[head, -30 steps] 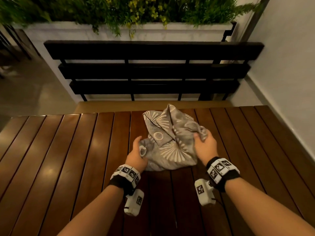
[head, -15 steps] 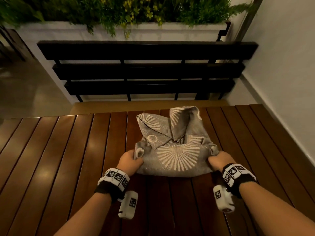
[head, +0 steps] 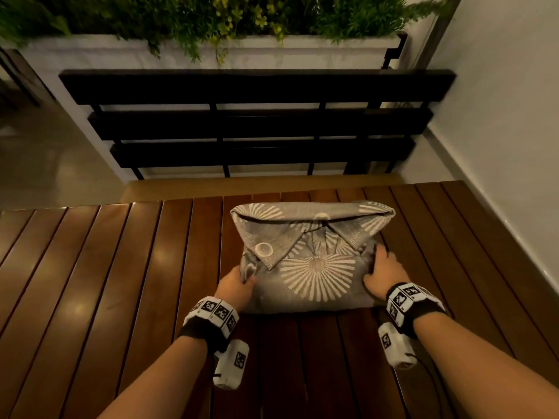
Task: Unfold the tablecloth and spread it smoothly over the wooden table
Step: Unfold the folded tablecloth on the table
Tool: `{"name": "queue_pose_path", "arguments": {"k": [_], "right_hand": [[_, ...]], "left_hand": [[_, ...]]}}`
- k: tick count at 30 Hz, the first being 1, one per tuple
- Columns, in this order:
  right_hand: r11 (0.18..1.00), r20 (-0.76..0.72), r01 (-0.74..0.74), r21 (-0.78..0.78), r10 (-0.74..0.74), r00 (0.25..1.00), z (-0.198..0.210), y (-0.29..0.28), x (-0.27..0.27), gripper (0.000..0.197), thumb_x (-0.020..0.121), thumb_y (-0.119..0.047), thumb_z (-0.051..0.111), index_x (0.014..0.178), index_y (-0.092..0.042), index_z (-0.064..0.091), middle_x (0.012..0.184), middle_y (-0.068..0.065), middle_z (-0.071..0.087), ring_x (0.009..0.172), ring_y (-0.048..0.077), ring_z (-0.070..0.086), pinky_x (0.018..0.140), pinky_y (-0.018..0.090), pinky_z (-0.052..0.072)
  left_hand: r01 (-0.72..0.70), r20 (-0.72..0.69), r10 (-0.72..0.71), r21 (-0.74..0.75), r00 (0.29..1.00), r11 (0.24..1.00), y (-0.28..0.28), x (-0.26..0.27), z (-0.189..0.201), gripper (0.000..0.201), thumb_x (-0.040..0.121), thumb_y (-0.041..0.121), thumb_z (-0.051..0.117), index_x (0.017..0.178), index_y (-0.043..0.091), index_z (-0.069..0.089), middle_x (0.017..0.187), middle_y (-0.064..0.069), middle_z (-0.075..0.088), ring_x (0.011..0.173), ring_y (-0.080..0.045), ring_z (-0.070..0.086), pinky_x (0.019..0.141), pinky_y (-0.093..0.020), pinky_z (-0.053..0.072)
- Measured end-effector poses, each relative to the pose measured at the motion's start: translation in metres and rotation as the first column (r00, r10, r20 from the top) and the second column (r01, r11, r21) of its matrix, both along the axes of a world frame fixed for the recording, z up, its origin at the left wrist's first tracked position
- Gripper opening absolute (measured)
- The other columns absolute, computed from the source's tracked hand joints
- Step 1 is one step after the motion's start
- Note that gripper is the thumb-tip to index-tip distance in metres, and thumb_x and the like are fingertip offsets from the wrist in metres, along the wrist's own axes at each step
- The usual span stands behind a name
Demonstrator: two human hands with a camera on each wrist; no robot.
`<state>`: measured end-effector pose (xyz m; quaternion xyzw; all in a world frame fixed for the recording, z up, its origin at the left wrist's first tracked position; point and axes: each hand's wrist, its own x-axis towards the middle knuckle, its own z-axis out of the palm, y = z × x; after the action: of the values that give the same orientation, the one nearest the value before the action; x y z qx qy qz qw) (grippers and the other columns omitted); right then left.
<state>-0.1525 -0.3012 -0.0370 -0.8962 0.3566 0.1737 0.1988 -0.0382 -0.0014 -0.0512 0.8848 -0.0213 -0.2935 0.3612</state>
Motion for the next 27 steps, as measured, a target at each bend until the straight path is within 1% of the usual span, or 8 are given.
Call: {"name": "queue_pose_path", "arguments": {"k": [7, 10, 13, 16, 19, 22, 24, 27], "right_hand": [[0.999, 0.164, -0.004, 0.039, -0.003, 0.986, 0.003, -0.013, 0.013, 0.057, 0.085, -0.028, 0.057, 0.137, -0.016, 0.04, 0.138, 0.013, 0.04, 0.12, 0.036, 0.049, 0.099, 0.044, 0.043], [0.977, 0.433, -0.053, -0.205, 0.139, 0.891, 0.023, -0.033, 0.032, 0.067, 0.078, -0.012, 0.061, 0.14, -0.014, 0.036, 0.145, 0.015, 0.033, 0.124, 0.038, 0.045, 0.1, 0.05, 0.042], [0.798, 0.241, -0.343, -0.496, 0.506, 0.828, 0.038, -0.044, 0.057, 0.081, 0.073, -0.002, 0.062, 0.145, -0.021, 0.03, 0.156, 0.013, 0.018, 0.136, 0.038, 0.03, 0.103, 0.052, 0.036], [0.663, -0.069, -0.579, -0.474, 0.628, 0.775, 0.04, -0.042, 0.077, 0.077, 0.077, -0.008, 0.066, 0.142, -0.026, 0.03, 0.161, 0.008, 0.002, 0.146, 0.033, 0.009, 0.111, 0.053, 0.024], [0.619, -0.207, -0.694, -0.367, 0.673, 0.71, 0.036, -0.037, 0.086, 0.048, 0.085, -0.017, 0.059, 0.13, -0.024, 0.046, 0.158, 0.006, 0.017, 0.144, 0.031, 0.018, 0.108, 0.051, 0.03], [0.737, 0.013, -0.607, -0.298, 0.639, 0.769, 0.036, -0.035, 0.092, 0.019, 0.086, -0.019, 0.054, 0.104, -0.021, 0.055, 0.117, 0.006, 0.06, 0.108, 0.029, 0.057, 0.083, 0.041, 0.05], [0.865, 0.322, -0.416, -0.28, 0.493, 0.808, 0.043, -0.033, 0.097, 0.004, 0.086, -0.019, 0.054, 0.087, -0.02, 0.051, 0.087, 0.002, 0.059, 0.086, 0.029, 0.06, 0.066, 0.036, 0.046], [0.908, 0.606, -0.27, -0.319, 0.415, 0.678, 0.055, -0.024, 0.103, 0.012, 0.085, -0.019, 0.055, 0.076, -0.014, 0.048, 0.075, 0.001, 0.048, 0.074, 0.027, 0.052, 0.06, 0.034, 0.037]], "left_hand": [[-0.208, -0.103, 0.197, -0.11, 0.975, 0.972, 0.034, 0.013, 0.015, 0.063, 0.084, 0.034, 0.07, 0.135, 0.017, 0.036, 0.106, -0.002, 0.059, 0.089, -0.022, 0.061, 0.075, -0.035, 0.052], [-0.039, 0.271, 0.019, 0.069, 0.962, 0.997, 0.046, 0.048, 0.038, 0.081, 0.08, 0.027, 0.071, 0.145, 0.028, 0.024, 0.129, -0.008, 0.05, 0.11, -0.026, 0.056, 0.091, -0.042, 0.051], [0.234, 0.528, -0.568, 0.568, 0.632, 0.789, 0.031, 0.077, 0.051, 0.091, 0.076, 0.025, 0.073, 0.148, 0.037, 0.018, 0.155, -0.01, 0.022, 0.142, -0.037, 0.023, 0.111, -0.054, 0.03], [0.391, 0.393, -0.87, 0.781, 0.299, 0.487, 0.0, 0.09, 0.052, 0.073, 0.083, 0.028, 0.068, 0.144, 0.039, 0.03, 0.161, -0.009, 0.006, 0.146, -0.039, 0.001, 0.115, -0.057, 0.01], [0.48, 0.206, -0.941, 0.818, 0.269, 0.316, -0.016, 0.103, 0.045, 0.037, 0.085, 0.032, 0.064, 0.122, 0.036, 0.06, 0.158, -0.001, 0.016, 0.146, -0.036, 0.012, 0.116, -0.054, 0.013], [0.447, 0.331, -0.742, 0.631, 0.583, 0.634, -0.025, 0.112, 0.05, 0.021, 0.093, 0.031, 0.049, 0.1, 0.019, 0.065, 0.116, -0.007, 0.063, 0.102, -0.025, 0.058, 0.085, -0.037, 0.048], [0.279, 0.489, -0.466, 0.409, 0.737, 0.869, -0.03, 0.115, 0.059, 0.028, 0.097, 0.034, 0.046, 0.083, 0.016, 0.062, 0.083, -0.005, 0.063, 0.075, -0.025, 0.058, 0.064, -0.031, 0.043], [0.202, 0.59, -0.441, 0.427, 0.676, 0.881, -0.041, 0.107, 0.076, 0.031, 0.098, 0.033, 0.045, 0.082, 0.013, 0.063, 0.08, -0.007, 0.061, 0.074, -0.028, 0.061, 0.06, -0.031, 0.043]]}}
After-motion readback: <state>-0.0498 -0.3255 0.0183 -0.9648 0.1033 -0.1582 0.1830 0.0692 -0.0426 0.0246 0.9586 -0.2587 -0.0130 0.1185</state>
